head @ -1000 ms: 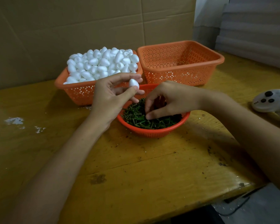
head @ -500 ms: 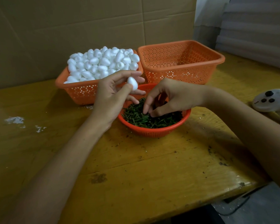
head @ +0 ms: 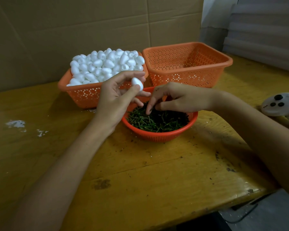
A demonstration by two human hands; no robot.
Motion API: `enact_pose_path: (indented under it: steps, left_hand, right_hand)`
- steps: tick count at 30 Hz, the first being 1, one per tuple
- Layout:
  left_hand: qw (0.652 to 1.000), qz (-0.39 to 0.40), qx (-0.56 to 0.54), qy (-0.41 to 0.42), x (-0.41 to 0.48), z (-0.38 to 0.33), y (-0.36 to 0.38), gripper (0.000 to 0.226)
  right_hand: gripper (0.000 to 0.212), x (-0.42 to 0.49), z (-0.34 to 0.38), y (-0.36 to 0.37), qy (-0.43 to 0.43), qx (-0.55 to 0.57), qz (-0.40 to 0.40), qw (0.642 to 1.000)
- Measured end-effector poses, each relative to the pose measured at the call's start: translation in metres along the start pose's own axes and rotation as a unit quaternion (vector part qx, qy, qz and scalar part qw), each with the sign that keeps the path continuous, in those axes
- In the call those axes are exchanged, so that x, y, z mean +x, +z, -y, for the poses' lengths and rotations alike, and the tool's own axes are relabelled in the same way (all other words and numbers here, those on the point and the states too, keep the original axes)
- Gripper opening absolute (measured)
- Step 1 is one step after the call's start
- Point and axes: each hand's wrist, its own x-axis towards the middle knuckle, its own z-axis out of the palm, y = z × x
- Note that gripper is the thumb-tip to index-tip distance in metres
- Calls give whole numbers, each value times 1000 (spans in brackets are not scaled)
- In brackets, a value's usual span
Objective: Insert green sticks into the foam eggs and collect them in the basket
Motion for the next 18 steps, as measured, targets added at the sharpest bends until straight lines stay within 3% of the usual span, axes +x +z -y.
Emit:
enact_pose_path:
  steps: [18]
  left_hand:
    - [993, -63, -99, -34, 0, -4, 2, 20]
  right_hand:
    - [16, 4, -1, 6, 4, -8, -32, 999]
